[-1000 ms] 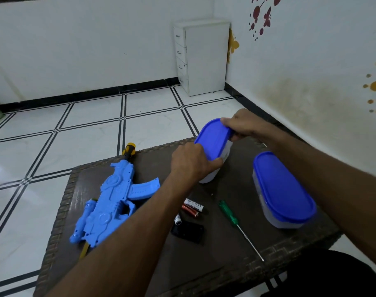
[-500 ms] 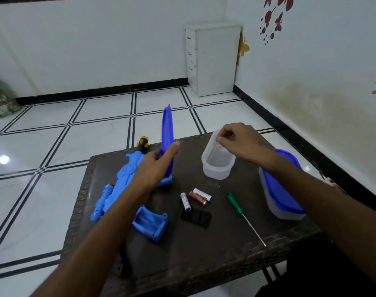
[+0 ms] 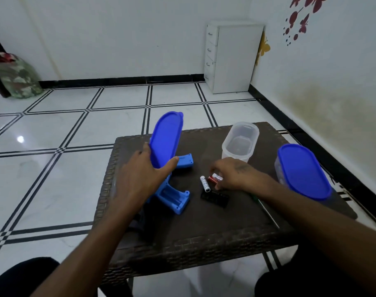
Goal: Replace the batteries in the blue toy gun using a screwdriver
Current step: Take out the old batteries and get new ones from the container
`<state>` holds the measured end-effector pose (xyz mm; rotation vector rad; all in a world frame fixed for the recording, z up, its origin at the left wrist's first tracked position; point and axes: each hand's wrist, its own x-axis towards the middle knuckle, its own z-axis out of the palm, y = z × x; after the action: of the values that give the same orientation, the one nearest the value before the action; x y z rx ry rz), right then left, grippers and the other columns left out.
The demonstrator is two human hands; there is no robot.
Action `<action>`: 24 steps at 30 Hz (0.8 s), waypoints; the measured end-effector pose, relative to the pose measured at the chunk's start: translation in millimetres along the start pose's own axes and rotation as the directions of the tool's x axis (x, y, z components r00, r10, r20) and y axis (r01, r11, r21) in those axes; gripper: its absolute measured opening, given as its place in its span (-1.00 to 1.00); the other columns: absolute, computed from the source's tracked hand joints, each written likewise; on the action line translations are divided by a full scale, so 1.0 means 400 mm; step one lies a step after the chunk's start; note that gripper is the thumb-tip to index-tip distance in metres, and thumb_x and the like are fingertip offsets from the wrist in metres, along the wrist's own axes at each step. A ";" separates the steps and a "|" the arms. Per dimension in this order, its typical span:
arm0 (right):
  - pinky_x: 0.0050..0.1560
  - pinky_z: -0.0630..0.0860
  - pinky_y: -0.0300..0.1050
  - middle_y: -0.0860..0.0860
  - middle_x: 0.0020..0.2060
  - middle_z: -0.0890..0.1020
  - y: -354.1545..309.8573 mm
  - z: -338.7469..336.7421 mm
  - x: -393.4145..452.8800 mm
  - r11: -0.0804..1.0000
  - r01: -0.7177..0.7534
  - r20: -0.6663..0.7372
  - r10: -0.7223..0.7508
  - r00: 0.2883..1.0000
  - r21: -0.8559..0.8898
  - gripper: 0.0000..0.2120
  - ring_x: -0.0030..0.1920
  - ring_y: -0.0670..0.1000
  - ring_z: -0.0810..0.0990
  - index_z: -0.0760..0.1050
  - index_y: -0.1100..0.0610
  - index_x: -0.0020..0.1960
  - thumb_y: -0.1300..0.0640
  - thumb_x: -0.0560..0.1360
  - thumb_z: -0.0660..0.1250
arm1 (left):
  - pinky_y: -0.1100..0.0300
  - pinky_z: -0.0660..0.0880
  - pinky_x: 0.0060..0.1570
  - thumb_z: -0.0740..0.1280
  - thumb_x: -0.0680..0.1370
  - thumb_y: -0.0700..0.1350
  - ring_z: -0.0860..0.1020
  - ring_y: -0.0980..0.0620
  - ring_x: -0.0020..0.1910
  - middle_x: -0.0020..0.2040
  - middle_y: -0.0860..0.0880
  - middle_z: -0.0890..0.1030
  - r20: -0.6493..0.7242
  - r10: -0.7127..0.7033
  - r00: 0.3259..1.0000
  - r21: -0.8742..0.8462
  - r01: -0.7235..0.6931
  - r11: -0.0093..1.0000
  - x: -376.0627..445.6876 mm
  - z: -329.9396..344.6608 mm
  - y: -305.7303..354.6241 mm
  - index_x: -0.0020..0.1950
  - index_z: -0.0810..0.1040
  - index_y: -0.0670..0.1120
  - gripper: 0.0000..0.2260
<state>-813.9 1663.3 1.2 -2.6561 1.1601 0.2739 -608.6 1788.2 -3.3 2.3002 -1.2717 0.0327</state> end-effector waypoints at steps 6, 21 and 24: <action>-0.11 0.42 -0.16 0.06 0.11 0.61 -0.009 -0.002 0.033 0.998 -0.053 0.021 0.052 0.998 0.042 -0.61 0.02 0.02 0.54 0.51 0.05 0.18 0.05 0.40 0.50 | 0.09 0.34 -0.27 0.17 0.40 0.49 0.52 -0.07 -0.13 -0.09 0.01 0.52 0.067 0.023 0.997 -0.024 -0.021 0.999 -0.004 -0.019 0.066 0.21 0.42 -0.04 -0.32; -0.14 0.42 -0.14 0.10 0.00 0.62 0.111 -0.151 0.040 0.941 -0.259 -0.273 0.313 0.910 0.217 -0.67 -0.08 0.04 0.52 0.58 0.15 0.15 0.05 0.45 0.50 | 0.08 0.45 -0.17 0.19 0.38 0.49 0.46 -0.01 -0.09 0.05 -0.01 0.51 0.126 0.032 0.991 -0.037 -0.028 0.999 0.002 0.015 0.053 0.32 0.39 -0.07 -0.24; -0.09 0.44 -0.08 0.15 0.10 0.63 0.145 -0.155 0.079 0.933 -0.331 -0.257 0.357 0.898 0.141 -0.57 -0.05 0.07 0.53 0.53 0.17 0.23 0.04 0.43 0.51 | 0.08 0.45 -0.15 0.19 0.38 0.49 0.50 -0.05 -0.03 0.13 -0.04 0.54 0.110 0.061 0.992 -0.004 -0.061 0.998 0.001 0.021 0.063 0.36 0.36 -0.07 -0.22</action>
<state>-830.7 1585.7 44.6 -2.4485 1.6901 -0.1039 -630.3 1773.2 0.0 2.2901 -1.3963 -0.0749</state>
